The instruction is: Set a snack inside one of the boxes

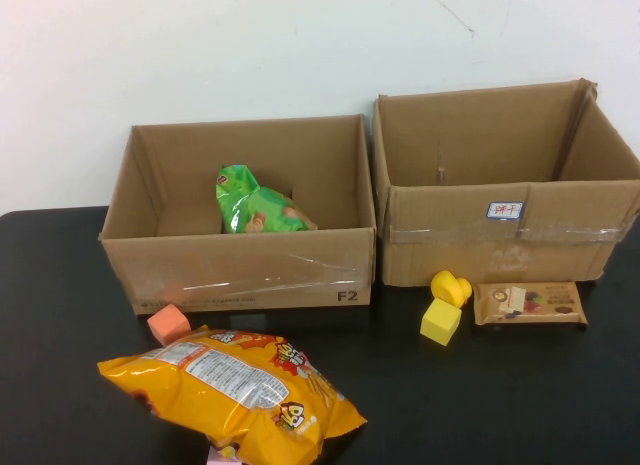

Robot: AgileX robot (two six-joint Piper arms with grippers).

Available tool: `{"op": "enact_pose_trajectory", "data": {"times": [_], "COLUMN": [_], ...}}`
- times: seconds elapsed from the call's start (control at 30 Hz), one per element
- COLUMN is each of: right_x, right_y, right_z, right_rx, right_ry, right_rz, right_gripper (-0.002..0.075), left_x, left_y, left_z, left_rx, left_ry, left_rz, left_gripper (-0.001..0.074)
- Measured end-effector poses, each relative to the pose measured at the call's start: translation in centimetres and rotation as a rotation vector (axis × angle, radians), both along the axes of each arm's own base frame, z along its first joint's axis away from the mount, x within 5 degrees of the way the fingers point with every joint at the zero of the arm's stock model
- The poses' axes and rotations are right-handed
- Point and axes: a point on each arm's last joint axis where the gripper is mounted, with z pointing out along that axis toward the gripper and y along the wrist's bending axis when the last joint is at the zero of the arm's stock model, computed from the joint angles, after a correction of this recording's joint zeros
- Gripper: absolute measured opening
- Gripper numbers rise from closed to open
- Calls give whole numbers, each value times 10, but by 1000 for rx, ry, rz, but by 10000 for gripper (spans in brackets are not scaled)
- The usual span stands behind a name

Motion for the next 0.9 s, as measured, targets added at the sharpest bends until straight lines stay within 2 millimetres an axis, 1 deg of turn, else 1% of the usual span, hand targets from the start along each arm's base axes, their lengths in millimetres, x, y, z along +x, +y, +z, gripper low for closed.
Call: {"op": "enact_pose_trajectory", "data": {"times": [0.07, 0.23, 0.33, 0.37, 0.43, 0.5, 0.57, 0.67, 0.7, 0.77, 0.8, 0.9], "right_x": [-1, -1, 0, 0, -1, -3, -6, -8, -7, -1, 1, 13], "right_y": [-1, -3, -3, -3, -2, -1, 1, 3, 3, 4, 5, 9], "right_z": [1, 2, 1, 4, 14, 24, 35, 46, 50, 51, 51, 44], "right_rx": [10, 52, 56, 49, 21, -21, -98, -241, -273, -319, -322, -272], "right_ry": [-18, -23, 5, 17, 58, 105, 161, 256, 286, 386, 436, 633], "right_rz": [0, 2, 0, -1, -7, -16, -38, -77, -82, -69, -54, 30], "right_gripper": [-1, -1, -1, -1, -1, -1, -1, -1, -1, -1, -1, -1], "left_x": [-2, -2, 3, 6, 9, 10, 8, 15, 17, 28, 33, 54], "left_y": [0, 1, 5, 5, 3, -2, -7, -14, -15, -20, -22, -27], "left_z": [2, 2, -3, -3, 6, 16, 31, 48, 53, 60, 61, 55], "left_rx": [-4, -11, -67, -90, -102, -52, 33, 138, 155, 210, 222, 258], "left_ry": [-28, -29, 51, 112, 226, 371, 503, 726, 770, 969, 1040, 1307], "left_rz": [1, 8, -1, -16, -55, -82, -88, -114, -124, -165, -182, -244], "left_gripper": [-1, -1, -1, -1, -1, -1, -1, -1, -1, -2, -2, -1]}}
